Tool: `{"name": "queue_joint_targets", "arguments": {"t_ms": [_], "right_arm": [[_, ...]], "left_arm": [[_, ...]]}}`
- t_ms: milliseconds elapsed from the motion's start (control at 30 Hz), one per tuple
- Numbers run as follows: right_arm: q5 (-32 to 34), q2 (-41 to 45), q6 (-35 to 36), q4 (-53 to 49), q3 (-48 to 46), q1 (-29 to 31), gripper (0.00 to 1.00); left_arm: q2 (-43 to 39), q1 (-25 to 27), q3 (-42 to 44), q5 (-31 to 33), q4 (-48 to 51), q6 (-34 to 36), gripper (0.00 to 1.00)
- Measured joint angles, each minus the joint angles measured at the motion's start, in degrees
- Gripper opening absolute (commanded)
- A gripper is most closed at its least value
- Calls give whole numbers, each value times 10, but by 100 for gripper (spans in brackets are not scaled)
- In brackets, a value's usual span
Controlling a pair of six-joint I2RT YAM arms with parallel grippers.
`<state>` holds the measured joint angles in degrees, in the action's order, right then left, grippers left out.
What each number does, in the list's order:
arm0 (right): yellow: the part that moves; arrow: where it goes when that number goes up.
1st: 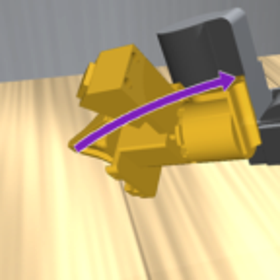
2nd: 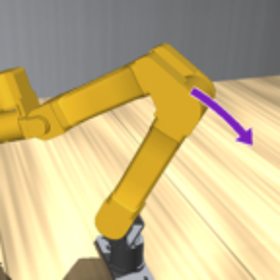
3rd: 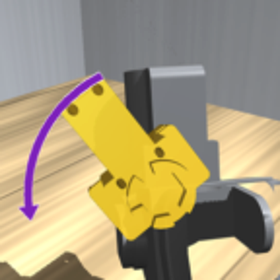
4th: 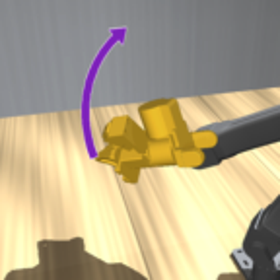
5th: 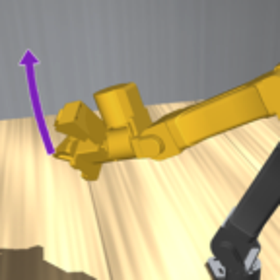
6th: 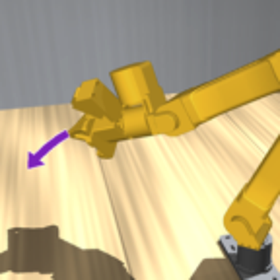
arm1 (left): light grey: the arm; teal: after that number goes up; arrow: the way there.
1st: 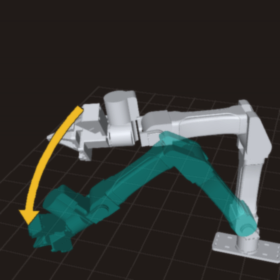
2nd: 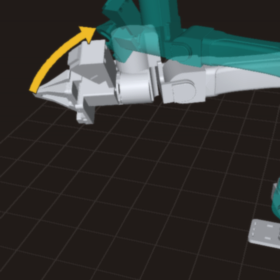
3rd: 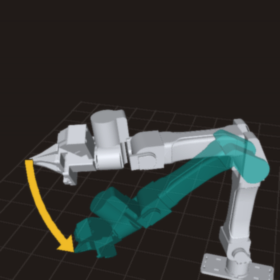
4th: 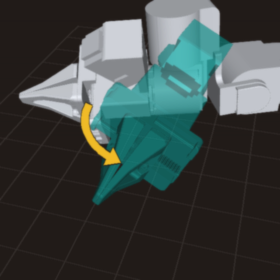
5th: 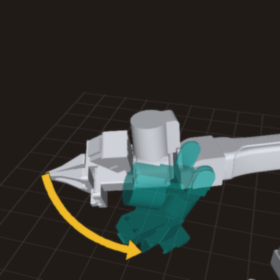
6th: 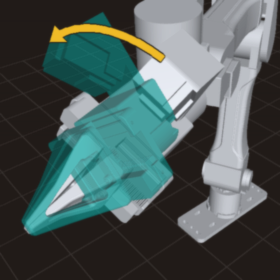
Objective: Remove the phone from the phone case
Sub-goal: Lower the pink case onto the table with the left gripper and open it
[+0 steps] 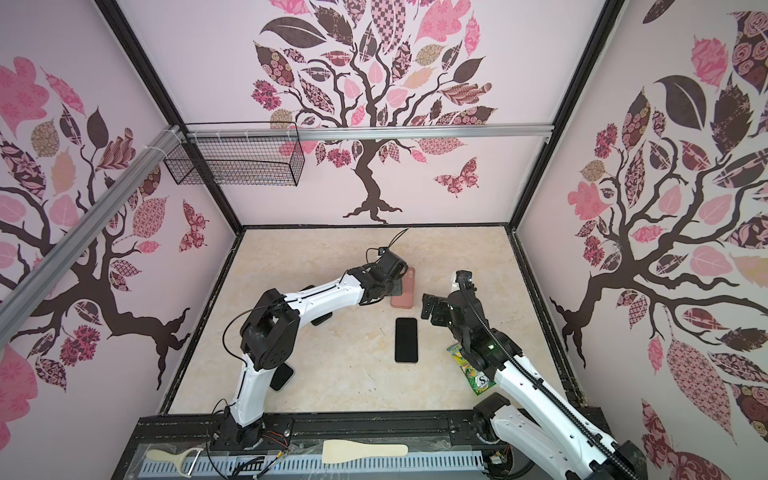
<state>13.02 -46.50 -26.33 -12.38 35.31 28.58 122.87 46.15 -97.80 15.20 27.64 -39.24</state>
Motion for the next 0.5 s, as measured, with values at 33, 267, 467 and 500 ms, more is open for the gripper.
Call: {"name": "queue_joint_targets", "arguments": {"t_ms": [33,267,467,500], "right_arm": [[-4,5,3,9,-8,0,100],[-13,17,16,44,-35,0,100],[-12,15,28,57,-35,0,100],[-12,13,30,59,-35,0,99]], "left_arm": [[10,-1,-9,0,-1,-2,0],[62,-9,-54,-3,1,-15,0],[86,-16,-68,-14,0,-20,0],[88,-16,-68,-16,0,-22,0]]}}
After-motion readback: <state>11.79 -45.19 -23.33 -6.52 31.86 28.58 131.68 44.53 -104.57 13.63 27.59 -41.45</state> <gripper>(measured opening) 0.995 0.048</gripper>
